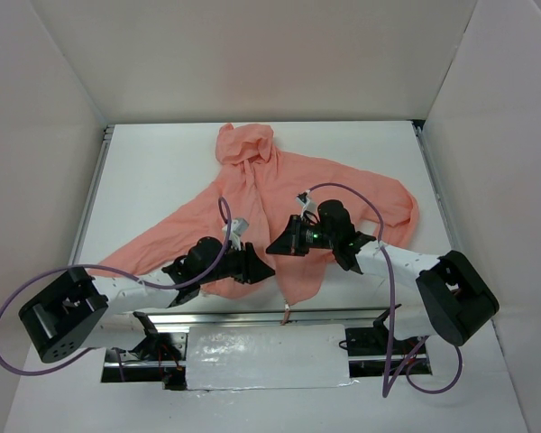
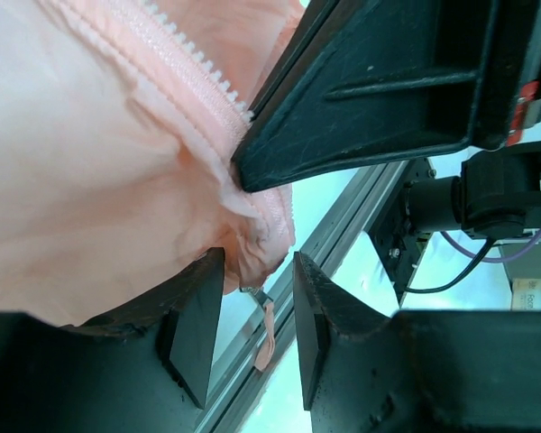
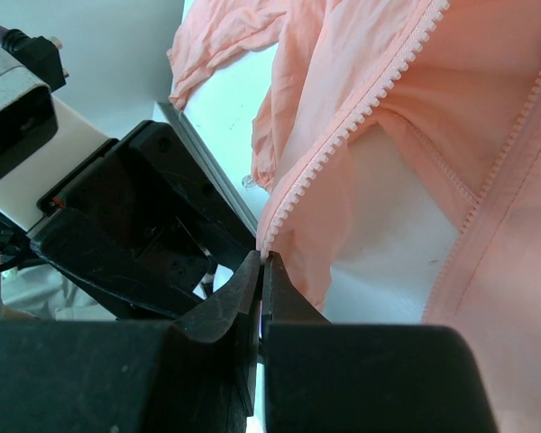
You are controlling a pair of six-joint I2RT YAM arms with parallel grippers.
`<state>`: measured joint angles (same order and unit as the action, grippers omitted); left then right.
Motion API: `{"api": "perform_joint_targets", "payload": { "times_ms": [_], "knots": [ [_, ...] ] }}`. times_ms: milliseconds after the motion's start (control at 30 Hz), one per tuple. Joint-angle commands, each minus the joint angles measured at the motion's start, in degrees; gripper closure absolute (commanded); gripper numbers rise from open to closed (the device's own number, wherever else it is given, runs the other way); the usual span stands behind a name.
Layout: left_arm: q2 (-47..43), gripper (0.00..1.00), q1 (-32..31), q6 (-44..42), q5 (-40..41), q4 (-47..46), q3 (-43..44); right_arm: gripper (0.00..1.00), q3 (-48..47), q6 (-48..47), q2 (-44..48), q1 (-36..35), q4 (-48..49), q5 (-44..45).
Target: Zip up the jacket
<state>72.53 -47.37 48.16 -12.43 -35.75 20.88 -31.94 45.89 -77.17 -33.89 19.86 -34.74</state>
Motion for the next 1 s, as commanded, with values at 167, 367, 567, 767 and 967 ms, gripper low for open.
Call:
{"api": "perform_joint_targets", "payload": {
  "times_ms": [167, 367, 567, 767, 967],
  "knots": [
    [-1.86, 0.52, 0.97, -1.23, -1.02, -6.27, -1.81, 1.0, -3.12, -2.47, 0.0, -0.3, -1.4, -0.24],
    [-3.72, 0.6, 1.67, -2.02, -0.05, -4.68, -2.6, 1.0, -2.95, -2.65, 0.09, -0.3, -1.31, -0.24],
    [-1.96, 0.58, 2.11, -0.88, -1.37, -7.76, -3.31, 1.0, -2.86, -1.59, -0.97, -0.3, 0.53, -1.73],
    [-0.55, 0.49, 2.29, -0.18, -3.31, -10.92, -3.31, 1.0, -2.77, -1.33, -1.41, -0.3, 1.15, -2.0],
    [0.41, 0.49, 2.37, -0.09, -4.1, -12.15, -2.78, 1.0, -2.77, -0.89, -1.85, -0.21, 2.03, -2.44]
  ]
}}
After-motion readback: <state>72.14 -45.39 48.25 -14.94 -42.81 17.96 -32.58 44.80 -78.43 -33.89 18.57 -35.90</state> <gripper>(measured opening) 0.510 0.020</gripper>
